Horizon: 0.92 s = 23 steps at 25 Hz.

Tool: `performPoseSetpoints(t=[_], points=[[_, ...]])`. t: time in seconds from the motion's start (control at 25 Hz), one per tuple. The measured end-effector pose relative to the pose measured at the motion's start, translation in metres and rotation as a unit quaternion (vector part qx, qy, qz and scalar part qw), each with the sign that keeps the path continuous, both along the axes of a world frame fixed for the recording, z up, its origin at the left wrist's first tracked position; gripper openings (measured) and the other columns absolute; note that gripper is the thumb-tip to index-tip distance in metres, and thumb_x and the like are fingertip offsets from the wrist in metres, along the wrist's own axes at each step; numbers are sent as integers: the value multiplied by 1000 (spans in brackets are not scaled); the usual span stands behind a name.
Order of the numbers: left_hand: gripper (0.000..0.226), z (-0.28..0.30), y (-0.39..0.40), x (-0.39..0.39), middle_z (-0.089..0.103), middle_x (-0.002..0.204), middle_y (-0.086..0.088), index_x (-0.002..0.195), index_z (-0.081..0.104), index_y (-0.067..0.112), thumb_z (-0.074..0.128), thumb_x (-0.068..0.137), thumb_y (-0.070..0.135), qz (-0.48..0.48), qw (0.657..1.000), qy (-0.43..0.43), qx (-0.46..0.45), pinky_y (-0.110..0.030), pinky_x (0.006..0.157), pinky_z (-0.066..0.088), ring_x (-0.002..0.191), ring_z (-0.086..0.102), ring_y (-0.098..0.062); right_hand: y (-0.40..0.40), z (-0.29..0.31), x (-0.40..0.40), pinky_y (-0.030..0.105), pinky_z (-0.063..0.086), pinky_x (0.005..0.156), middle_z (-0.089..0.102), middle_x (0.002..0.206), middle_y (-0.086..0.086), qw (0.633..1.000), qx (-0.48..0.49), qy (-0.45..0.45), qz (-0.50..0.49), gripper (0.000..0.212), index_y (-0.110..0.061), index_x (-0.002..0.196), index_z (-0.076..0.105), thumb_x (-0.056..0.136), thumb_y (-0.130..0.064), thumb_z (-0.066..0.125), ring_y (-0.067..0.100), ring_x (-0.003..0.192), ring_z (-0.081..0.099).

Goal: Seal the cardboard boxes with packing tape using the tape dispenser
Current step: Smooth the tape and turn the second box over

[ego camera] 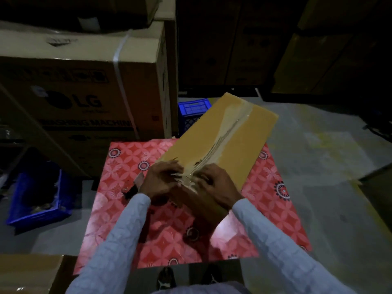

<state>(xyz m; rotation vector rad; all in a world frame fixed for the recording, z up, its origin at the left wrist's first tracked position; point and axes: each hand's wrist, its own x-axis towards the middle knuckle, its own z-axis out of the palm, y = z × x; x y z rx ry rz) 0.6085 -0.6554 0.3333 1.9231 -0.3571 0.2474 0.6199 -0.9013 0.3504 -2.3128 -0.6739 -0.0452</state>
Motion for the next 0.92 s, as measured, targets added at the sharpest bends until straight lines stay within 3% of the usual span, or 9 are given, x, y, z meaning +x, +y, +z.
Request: performPoseSetpoints(t=[0.08, 0.2, 0.28, 0.4, 0.56, 0.68, 0.92], points=[[45, 2, -14, -11, 64, 136, 4, 120, 73, 10, 85, 77, 17, 160, 987, 21, -23, -26, 116, 35, 147, 39, -16, -4, 1, 42, 38, 46, 101, 63, 132, 0, 1000, -26, -5, -15, 36, -26, 136, 63, 102, -38, 57, 21, 121, 55], [59, -4, -56, -23, 29, 166, -1, 142, 56, 26, 67, 87, 46, 311, 940, 141, 4, -46, 123, 14, 157, 4, -25, 3, -6, 99, 49, 26, 118, 33, 165, -1, 982, -186, -20, -11, 54, -38, 160, 28, 108, -53, 36, 24, 149, 30], [74, -3, -78, -16, 4, 172, 2, 154, 38, 25, 61, 90, 54, 310, 925, 221, -22, -50, 124, 4, 157, -9, -30, 14, -8, 131, 57, 17, 119, 17, 170, -6, 967, -254, -11, 2, 57, -45, 161, 14, 107, -60, 26, 25, 156, 15], [89, -7, -91, 2, -17, 170, -7, 161, 16, 14, 64, 93, 45, 326, 911, 247, 44, -51, 126, 2, 156, -16, -30, 31, -6, 159, 63, 16, 117, 12, 171, -9, 953, -301, -6, 9, 59, -48, 161, 10, 105, -64, 22, 26, 156, 11], [90, -18, -91, 14, -22, 168, -17, 163, 3, 8, 58, 97, 37, 351, 891, 248, 144, -53, 126, 4, 155, -20, -36, 37, -6, 159, 63, 15, 117, 15, 170, -8, 951, -308, -29, 6, 64, -48, 160, 10, 101, -70, 17, 25, 155, 15], [88, -14, -95, 15, -21, 167, -20, 162, 2, 7, 55, 99, 37, 347, 889, 246, 169, -53, 126, 3, 155, -19, -39, 28, 0, 165, 58, 25, 112, 25, 167, -6, 948, -313, -48, 5, 68, -47, 159, 18, 97, -75, 18, 26, 146, 28], [88, -19, -53, 32, -28, 166, -16, 163, -1, 10, 58, 102, 32, 219, 930, 234, 183, -51, 126, -5, 152, -29, -36, 29, 2, 179, 55, 37, 105, 36, 157, 2, 948, -314, -40, -39, 69, -39, 153, 31, 95, -75, 22, 34, 135, 37]])
